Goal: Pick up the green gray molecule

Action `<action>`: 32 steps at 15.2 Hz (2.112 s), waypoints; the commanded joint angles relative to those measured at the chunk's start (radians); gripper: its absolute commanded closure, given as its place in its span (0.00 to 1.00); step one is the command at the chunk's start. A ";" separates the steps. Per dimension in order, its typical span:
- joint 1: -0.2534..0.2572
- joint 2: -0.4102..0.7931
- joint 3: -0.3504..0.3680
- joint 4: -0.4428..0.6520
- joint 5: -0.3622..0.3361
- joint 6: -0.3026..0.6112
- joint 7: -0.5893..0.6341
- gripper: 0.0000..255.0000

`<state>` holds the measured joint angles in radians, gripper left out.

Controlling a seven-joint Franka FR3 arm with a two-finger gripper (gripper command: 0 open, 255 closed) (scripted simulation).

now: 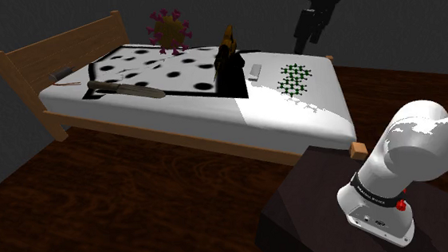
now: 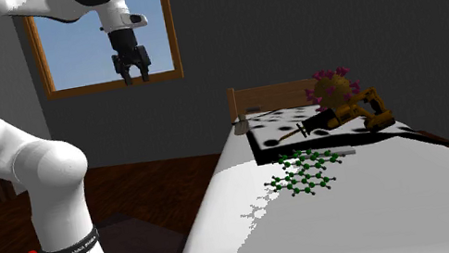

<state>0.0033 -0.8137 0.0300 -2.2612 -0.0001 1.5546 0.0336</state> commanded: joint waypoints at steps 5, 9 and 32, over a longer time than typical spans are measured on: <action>-0.034 0.035 -0.052 -0.062 -0.033 0.117 -0.023 0.00; -0.069 0.088 -0.106 -0.106 -0.063 0.237 -0.044 0.00; -0.177 0.684 -0.443 -0.014 0.028 0.853 -0.251 0.00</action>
<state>-0.1706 -0.1638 -0.3960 -2.2881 0.0061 2.3830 -0.1960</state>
